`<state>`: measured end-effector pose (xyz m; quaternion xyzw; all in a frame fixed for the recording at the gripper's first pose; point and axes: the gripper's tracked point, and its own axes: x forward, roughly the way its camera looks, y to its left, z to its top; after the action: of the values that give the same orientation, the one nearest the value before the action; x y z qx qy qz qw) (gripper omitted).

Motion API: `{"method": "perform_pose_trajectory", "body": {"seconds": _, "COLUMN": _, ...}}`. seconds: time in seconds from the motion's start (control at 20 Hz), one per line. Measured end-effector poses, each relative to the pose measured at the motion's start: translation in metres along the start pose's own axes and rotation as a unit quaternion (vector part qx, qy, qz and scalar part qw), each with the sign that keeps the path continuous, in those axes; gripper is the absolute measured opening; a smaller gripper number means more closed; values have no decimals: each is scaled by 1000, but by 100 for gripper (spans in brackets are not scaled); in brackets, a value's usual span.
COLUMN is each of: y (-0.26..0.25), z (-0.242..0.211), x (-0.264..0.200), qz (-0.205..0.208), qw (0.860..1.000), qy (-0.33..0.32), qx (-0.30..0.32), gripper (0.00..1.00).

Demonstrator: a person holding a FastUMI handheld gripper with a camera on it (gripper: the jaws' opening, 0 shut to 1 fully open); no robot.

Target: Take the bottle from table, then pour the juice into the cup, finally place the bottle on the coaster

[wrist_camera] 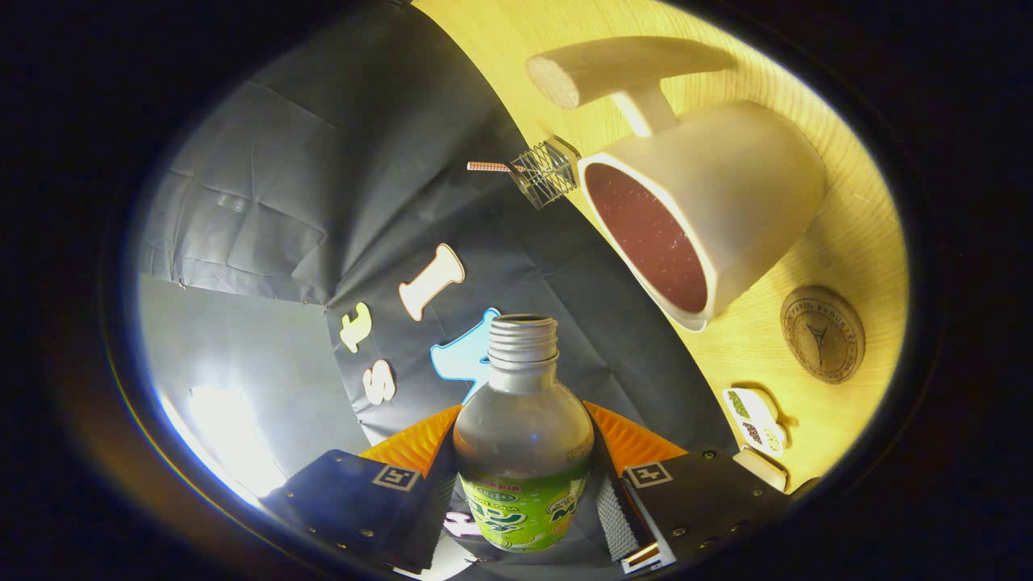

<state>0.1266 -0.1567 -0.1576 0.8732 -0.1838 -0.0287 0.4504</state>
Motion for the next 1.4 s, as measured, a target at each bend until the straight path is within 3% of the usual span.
{"method": "perform_pose_trajectory", "body": {"seconds": 0.95, "y": -12, "z": -7, "x": -13, "qz": 2, "qw": 999, "qy": 25, "qx": -32, "gripper": 77}}
{"method": "perform_pose_trajectory", "body": {"seconds": 1.25, "y": -19, "z": -11, "x": -12, "qz": -26, "qw": 993, "qy": 45, "qx": -104, "gripper": 77}}
{"method": "perform_pose_trajectory", "body": {"seconds": 1.4, "y": -26, "z": -17, "x": -15, "qz": -44, "qw": 983, "qy": 63, "qx": -167, "gripper": 77}}
